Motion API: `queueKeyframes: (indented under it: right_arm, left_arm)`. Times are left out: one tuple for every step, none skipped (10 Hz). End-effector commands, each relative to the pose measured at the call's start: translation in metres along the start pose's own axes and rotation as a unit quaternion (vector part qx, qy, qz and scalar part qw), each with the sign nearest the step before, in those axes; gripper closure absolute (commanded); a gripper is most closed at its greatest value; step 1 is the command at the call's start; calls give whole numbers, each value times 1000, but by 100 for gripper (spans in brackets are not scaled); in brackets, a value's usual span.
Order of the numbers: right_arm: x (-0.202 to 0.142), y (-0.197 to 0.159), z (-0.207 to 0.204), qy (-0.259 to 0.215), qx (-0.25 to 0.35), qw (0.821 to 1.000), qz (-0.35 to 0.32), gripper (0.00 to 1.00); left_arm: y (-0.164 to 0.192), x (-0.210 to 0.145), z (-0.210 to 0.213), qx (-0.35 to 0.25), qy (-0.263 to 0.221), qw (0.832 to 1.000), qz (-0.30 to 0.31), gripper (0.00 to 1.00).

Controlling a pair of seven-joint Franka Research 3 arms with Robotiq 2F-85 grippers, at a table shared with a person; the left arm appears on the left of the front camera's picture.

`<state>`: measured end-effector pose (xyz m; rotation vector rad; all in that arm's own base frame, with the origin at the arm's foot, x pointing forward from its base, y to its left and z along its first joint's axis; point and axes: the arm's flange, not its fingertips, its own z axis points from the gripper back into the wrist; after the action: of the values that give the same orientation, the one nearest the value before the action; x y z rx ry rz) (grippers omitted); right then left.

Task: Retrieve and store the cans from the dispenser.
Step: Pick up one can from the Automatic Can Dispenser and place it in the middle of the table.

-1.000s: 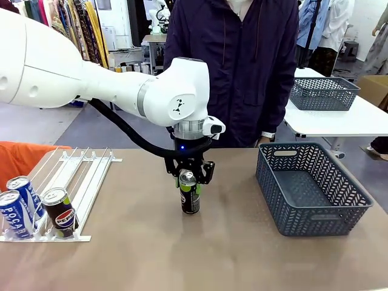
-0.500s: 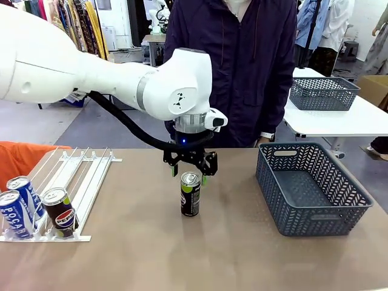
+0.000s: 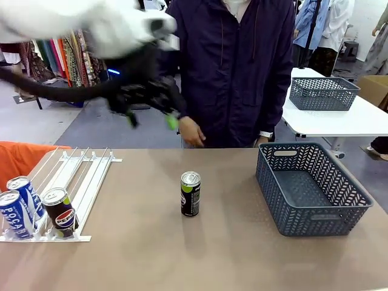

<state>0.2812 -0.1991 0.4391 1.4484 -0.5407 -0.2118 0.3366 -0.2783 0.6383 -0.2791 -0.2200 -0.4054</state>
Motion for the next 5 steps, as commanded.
queueKeyframes:
  right_arm:
    - [-1,2,2,4,1,1000,7,0]
    - [-1,2,2,4,1,1000,7,0]
    - [-1,2,2,4,1,1000,7,0]
    - [-1,2,2,4,1,1000,7,0]
    - [-1,2,2,4,1,1000,7,0]
  left_arm:
    - [106,-58,36,-100,-11,994,42,0]
    - [159,-90,61,-176,-42,981,64,0]
    - [207,-130,80,-218,-90,966,106,0]
    - [250,-166,87,-271,-124,945,135,0]
    - [283,-200,88,-322,-140,924,148,0]
